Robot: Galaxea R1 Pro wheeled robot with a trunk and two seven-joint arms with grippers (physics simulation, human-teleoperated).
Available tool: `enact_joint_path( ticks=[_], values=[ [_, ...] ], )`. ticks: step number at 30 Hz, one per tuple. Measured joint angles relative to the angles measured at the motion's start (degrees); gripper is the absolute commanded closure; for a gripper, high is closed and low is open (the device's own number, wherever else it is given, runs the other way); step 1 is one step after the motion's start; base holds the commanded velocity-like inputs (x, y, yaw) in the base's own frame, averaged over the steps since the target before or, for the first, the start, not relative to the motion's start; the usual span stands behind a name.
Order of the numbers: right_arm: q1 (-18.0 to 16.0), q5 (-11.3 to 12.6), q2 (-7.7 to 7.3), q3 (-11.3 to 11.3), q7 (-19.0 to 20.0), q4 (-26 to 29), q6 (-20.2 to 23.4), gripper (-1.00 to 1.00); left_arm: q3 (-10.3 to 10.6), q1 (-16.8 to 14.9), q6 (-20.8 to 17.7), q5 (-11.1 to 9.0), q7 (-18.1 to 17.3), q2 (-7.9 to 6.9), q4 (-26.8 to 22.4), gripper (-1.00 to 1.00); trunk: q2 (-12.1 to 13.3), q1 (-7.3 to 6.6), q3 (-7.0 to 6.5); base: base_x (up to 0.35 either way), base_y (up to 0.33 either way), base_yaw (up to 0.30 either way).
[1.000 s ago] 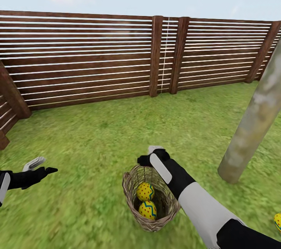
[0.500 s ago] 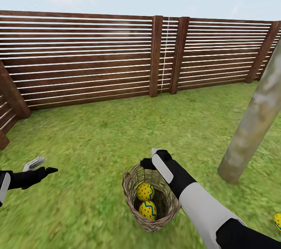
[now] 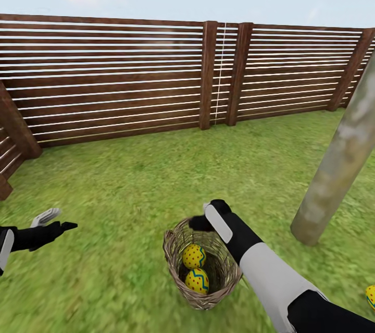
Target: Take the three Easter eggs out of the wicker basket on the lawn in the garden, then place them on the lawn next to a single tree (choose any tree) so that all three eggs are next to the same tree and none are left in the basket.
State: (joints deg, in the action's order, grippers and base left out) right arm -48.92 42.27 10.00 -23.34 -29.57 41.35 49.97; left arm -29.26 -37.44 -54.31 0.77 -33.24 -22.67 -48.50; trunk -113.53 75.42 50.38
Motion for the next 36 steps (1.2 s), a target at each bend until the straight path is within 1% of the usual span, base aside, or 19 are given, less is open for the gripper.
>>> enact_joint_path(
  ticks=[7,8,11,13,18,25,29,32,36],
  values=[
    [0.33,-0.01,0.00,0.23,-0.08,-0.62,-0.40,-1.00,-0.03,0.01,0.13,0.01,0.00,0.48,-0.23,-1.00,0.00,0.00,0.00,0.000,0.000,0.000],
    [0.25,0.01,0.00,0.13,-0.33,-0.30,-0.72,-1.00,0.29,-0.19,-0.20,-0.32,0.30,0.81,-0.25,-1.00,0.00,0.00,0.00,0.000,0.000,0.000],
    [0.27,0.04,0.00,0.36,-0.44,0.29,-0.49,-1.00,1.06,-0.26,-1.15,0.12,1.28,1.60,-0.24,-1.00,0.00,0.00,0.00,0.000,0.000,0.000],
    [0.28,0.14,0.00,0.48,-0.34,0.34,-0.97,-1.00,1.02,-0.29,-1.75,0.21,1.93,1.59,-0.24,-1.00,0.00,0.00,0.00,0.000,0.000,0.000],
    [0.28,0.25,0.00,0.46,-0.28,0.36,-2.57,-1.00,1.01,-0.31,-3.35,0.24,1.39,1.57,-0.24,-1.00,0.00,0.00,0.00,0.000,0.000,0.000],
    [0.28,0.26,0.00,0.42,-0.28,0.35,-2.76,-1.00,0.91,-0.31,-3.51,0.23,1.23,1.44,-0.24,-1.00,0.00,0.00,0.00,0.000,0.000,0.000],
    [0.28,0.26,0.00,0.33,-0.28,0.32,-2.84,-1.00,-0.08,-0.31,-3.53,0.25,1.23,1.46,-0.24,-1.00,0.00,0.00,0.00,0.000,0.000,0.000],
    [0.28,0.26,0.00,0.27,-0.28,0.28,-2.90,-1.00,-1.05,-0.30,-3.53,0.27,1.22,1.49,-0.24,-1.00,-1.19,0.65,0.53,0.000,0.000,0.000],
    [0.28,0.26,0.00,0.20,-0.28,0.27,-2.92,-1.00,-1.31,-0.30,-3.53,0.27,1.22,1.55,-0.24,-1.00,-2.79,1.53,1.25,0.000,0.000,0.000]
  ],
)
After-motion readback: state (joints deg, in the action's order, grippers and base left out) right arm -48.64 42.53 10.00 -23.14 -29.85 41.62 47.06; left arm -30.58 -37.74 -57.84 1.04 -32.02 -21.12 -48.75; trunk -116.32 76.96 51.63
